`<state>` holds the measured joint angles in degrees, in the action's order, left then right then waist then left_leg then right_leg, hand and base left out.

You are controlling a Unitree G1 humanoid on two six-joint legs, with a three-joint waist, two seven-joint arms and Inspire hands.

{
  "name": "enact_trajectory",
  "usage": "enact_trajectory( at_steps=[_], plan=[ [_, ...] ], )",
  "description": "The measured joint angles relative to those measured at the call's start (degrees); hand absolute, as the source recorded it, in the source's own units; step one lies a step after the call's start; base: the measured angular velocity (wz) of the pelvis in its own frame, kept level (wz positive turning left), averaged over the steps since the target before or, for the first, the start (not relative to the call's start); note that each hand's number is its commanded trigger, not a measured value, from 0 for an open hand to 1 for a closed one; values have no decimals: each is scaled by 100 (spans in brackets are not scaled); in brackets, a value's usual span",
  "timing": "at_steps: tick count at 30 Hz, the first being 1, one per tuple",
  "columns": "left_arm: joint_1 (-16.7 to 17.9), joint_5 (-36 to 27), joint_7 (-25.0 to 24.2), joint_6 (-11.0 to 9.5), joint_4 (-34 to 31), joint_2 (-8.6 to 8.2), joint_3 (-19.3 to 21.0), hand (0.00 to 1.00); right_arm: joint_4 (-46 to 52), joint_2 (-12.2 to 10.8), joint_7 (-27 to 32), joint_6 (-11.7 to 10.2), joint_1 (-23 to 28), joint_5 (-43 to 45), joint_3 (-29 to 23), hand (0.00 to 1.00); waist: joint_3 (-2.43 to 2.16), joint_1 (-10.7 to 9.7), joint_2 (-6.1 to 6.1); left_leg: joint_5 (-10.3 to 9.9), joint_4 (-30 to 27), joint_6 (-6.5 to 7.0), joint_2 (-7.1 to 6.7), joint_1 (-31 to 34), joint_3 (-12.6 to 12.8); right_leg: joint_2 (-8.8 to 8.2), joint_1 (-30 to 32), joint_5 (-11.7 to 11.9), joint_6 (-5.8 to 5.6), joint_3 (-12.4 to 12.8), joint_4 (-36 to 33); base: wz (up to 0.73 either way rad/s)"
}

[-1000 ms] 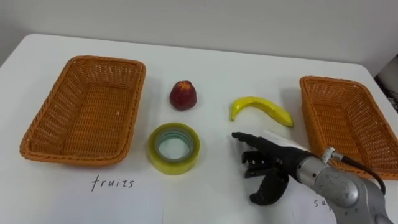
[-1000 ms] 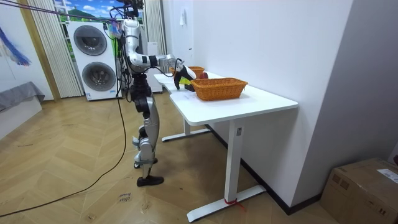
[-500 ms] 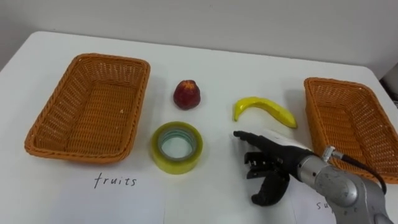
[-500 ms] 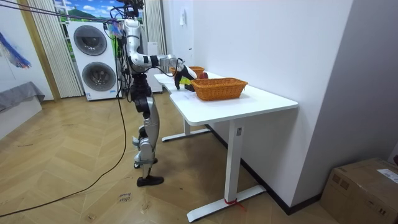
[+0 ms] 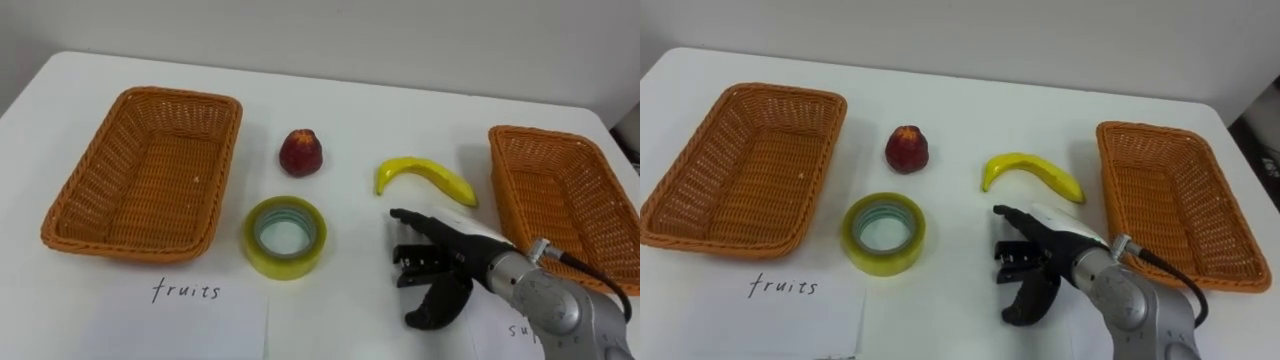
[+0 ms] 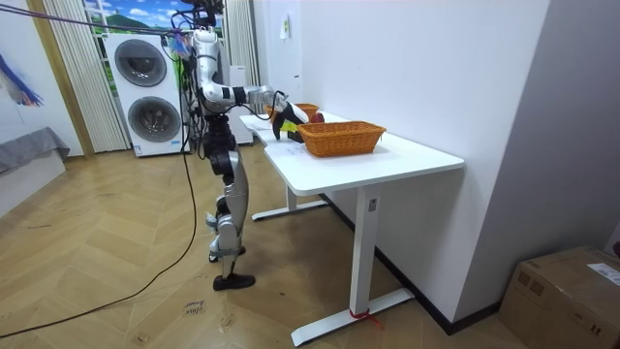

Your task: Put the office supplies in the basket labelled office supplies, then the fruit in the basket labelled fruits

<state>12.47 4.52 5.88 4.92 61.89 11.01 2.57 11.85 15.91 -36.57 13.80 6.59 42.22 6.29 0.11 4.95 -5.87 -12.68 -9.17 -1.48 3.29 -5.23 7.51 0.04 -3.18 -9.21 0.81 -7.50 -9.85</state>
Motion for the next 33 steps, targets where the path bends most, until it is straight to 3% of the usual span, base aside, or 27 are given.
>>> enact_trajectory(
  at_steps=[9,26,33],
  plan=[
    [32,8,-6,11,-17,27,76,0,-7,-8,27,-2,23,33,-63,0,22,-11,-86,1,-17,2,-8,42,-28,-5,11,-2,-3,4,25,0],
    [39,-1,-40,97,-17,24,116,0,-39,-7,26,5,22,58,-80,0,22,22,-83,5,-42,7,-11,49,-30,2,8,-4,-6,79,38,0],
    [93,-38,-8,217,-308,7,57,0,-241,1,141,45,-48,53,-75,0,20,26,-82,5,-42,7,-8,33,-39,3,-5,-3,-5,28,23,0]
  ],
)
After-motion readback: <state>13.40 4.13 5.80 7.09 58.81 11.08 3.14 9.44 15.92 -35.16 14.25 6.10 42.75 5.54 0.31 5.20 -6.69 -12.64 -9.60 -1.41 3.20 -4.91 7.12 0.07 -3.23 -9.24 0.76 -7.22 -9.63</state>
